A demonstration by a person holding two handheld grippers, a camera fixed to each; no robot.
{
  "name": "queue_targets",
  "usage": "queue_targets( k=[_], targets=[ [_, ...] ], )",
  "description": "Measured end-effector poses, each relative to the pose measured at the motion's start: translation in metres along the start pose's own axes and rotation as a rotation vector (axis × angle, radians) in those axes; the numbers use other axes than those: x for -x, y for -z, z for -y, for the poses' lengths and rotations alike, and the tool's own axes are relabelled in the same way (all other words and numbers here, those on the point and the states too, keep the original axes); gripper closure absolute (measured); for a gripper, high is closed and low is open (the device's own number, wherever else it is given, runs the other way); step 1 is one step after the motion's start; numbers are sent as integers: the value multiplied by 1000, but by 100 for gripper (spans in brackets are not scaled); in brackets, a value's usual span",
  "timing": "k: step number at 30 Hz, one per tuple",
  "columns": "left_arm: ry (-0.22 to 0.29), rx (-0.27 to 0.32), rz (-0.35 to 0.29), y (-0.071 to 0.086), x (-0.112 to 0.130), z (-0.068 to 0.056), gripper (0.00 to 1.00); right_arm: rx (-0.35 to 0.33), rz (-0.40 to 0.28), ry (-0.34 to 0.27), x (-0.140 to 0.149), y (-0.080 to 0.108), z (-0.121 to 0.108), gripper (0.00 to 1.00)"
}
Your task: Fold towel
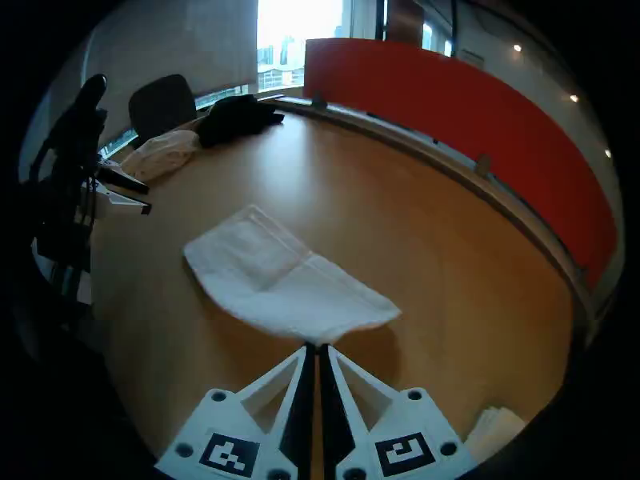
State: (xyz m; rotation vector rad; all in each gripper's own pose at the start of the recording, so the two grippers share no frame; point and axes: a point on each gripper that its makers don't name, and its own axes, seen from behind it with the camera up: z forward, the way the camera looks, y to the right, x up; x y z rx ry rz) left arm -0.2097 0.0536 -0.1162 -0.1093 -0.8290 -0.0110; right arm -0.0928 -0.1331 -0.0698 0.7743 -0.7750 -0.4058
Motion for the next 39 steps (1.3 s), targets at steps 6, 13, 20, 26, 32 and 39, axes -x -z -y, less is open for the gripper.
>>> queue_targets(
  k=[6,13,20,26,32,39],
  targets=[
    [6,0,-4,0,-1,0,4,27,-6,47,-17,15,-10,96],
    [10,2,-11,2,-4,-1,4,48,-12,75,-29,32,-19,96],
    [13,5,-15,3,-5,-2,4,47,-15,98,-36,33,-17,96],
    [18,2,-18,6,-6,0,4,11,-30,125,-50,23,-2,96],
    [35,3,-22,9,-5,0,4,-42,-37,165,-63,9,19,96],
    [44,1,-30,15,-7,3,4,-127,-28,214,-72,-16,54,96]
  ],
)
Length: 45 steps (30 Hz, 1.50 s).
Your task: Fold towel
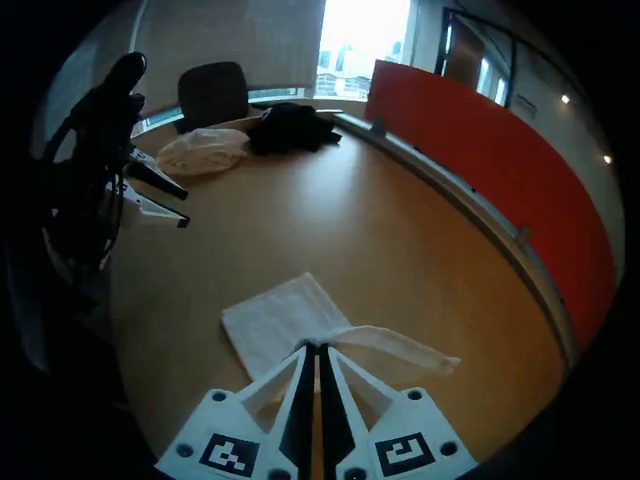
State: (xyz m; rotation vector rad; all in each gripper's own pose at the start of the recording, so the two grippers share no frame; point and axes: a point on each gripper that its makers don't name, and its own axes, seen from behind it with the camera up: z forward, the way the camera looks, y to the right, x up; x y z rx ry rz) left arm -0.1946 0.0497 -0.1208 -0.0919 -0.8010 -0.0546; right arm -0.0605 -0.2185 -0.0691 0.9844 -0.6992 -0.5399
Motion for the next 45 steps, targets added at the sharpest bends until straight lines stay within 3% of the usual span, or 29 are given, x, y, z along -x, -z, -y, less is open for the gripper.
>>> queue_targets(
  k=[11,25,33,45],
  targets=[
    [36,-18,-23,15,-2,12,4,-123,42,52,0,-43,43,96],
    [54,-36,-29,21,1,25,4,-127,54,24,0,-57,45,93],
    [50,-35,-27,21,1,25,4,-98,52,-5,3,-53,38,34],
    [40,-32,-34,22,-4,24,4,-60,128,-95,57,-41,37,31]
  ],
)
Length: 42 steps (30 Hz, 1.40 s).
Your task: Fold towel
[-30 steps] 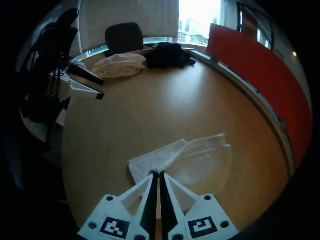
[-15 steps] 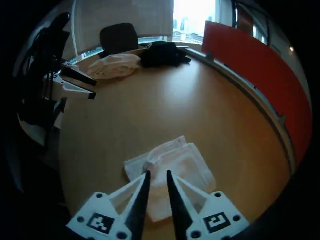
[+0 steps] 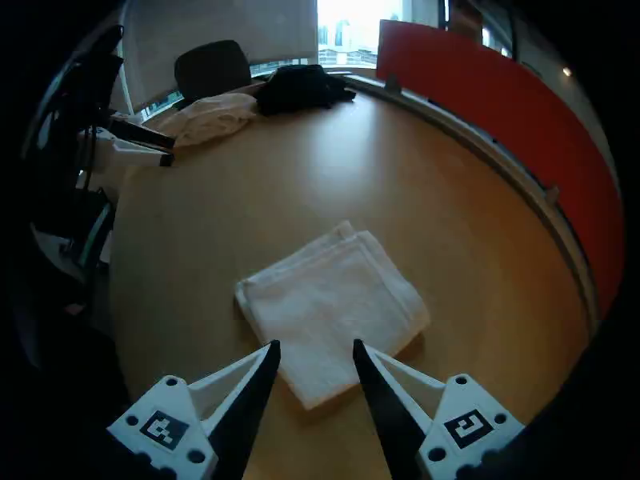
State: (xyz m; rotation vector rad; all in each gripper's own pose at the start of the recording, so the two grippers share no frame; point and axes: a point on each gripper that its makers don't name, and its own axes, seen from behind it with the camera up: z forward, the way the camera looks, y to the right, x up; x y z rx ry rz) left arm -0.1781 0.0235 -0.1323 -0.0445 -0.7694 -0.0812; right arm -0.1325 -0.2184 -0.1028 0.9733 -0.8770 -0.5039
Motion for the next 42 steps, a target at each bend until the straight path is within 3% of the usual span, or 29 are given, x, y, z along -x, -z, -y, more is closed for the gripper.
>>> queue_targets(
  k=[8,18,26,33,39,42],
  targets=[
    [-8,6,3,-2,0,-2,4,15,52,-55,44,6,1,31],
    [-20,12,6,-2,1,-6,4,17,63,-90,59,-3,8,38],
    [-18,12,7,-2,3,-6,4,30,70,-115,67,-12,9,61],
    [-19,12,10,-1,4,-5,4,35,58,-156,68,-14,11,68],
    [-21,12,9,-1,4,-5,4,47,48,-169,68,-16,9,90],
    [-23,11,11,0,5,-5,4,47,44,-171,68,-16,8,95]
  ],
)
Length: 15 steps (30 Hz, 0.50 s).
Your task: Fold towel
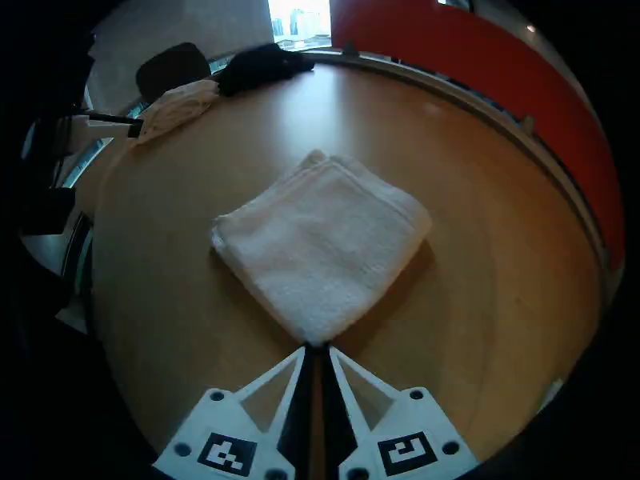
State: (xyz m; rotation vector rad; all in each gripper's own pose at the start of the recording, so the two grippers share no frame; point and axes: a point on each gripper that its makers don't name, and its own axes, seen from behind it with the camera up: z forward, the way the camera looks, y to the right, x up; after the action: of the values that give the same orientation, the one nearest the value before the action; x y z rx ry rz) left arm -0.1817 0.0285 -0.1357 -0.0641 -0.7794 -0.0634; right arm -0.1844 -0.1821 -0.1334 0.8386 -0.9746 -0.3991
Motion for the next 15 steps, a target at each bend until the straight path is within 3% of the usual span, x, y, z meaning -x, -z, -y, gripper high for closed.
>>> queue_targets(
  k=[8,15],
  targets=[
    [0,5,-1,0,2,-2,4,-3,-24,10,-10,9,0,97],
    [2,16,-23,-1,-8,-7,4,34,-85,61,-54,34,-15,97]
  ],
)
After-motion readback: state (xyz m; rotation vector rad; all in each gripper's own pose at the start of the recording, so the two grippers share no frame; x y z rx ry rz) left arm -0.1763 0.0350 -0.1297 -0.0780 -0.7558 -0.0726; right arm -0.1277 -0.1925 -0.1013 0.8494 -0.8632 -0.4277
